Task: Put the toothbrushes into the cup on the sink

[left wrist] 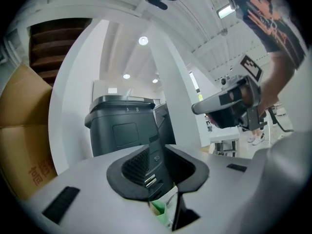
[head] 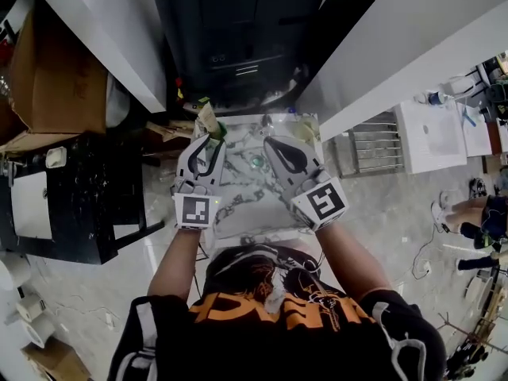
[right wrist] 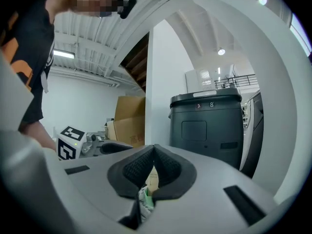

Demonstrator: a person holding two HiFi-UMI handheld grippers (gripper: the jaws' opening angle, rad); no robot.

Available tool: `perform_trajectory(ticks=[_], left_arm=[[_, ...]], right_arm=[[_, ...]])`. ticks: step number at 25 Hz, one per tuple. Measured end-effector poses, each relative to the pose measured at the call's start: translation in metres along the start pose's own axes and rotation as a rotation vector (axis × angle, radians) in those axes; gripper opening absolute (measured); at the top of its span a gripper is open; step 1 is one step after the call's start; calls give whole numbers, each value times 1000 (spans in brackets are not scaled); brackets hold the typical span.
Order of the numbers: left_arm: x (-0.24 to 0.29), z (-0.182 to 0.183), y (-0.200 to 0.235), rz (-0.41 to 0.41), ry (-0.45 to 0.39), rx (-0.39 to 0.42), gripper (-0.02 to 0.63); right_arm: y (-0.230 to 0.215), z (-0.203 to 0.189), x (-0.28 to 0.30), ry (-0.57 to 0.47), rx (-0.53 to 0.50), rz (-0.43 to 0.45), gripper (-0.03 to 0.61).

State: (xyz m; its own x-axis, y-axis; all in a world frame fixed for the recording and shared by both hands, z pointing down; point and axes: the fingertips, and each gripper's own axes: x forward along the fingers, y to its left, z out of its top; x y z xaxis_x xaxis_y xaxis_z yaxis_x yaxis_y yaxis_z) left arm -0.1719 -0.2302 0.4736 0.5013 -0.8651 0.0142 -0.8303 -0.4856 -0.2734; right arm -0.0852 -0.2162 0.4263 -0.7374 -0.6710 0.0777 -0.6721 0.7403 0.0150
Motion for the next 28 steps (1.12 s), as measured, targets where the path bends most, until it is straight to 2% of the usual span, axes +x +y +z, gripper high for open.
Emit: perform_trajectory(ticks=[4,8,13,19,21,26,27,28], left_arm=[[-24,31,-11,-27,-15,44,58],[-37,59,-27,-56,-25,76,37],[-34,87,-54,-68,-29,-68,23],[-32,116,-97,-178,-29,14,23],[-30,124,-103,-194,-32,29,23],[-29,141,-107,-211,-37,61,23],[-29,144,-108,-208,-39,50,23],[-29,148,-109,-195,-48,4,23]], right_arm=[[-3,5,-27,-15,10,-19,14],[-2,2,-53,24,2,-22,14],[0,29,-72,-80,-1,-19,14],[3,47,-97,-129,0,-17,14],[2,45,-106,-113,-1,-18,14],[-3,56,-120,-166,15,-26,14],[-3,58,-122,-171,15,-24,14],[-4,59,-123,-177,15,-21,14]])
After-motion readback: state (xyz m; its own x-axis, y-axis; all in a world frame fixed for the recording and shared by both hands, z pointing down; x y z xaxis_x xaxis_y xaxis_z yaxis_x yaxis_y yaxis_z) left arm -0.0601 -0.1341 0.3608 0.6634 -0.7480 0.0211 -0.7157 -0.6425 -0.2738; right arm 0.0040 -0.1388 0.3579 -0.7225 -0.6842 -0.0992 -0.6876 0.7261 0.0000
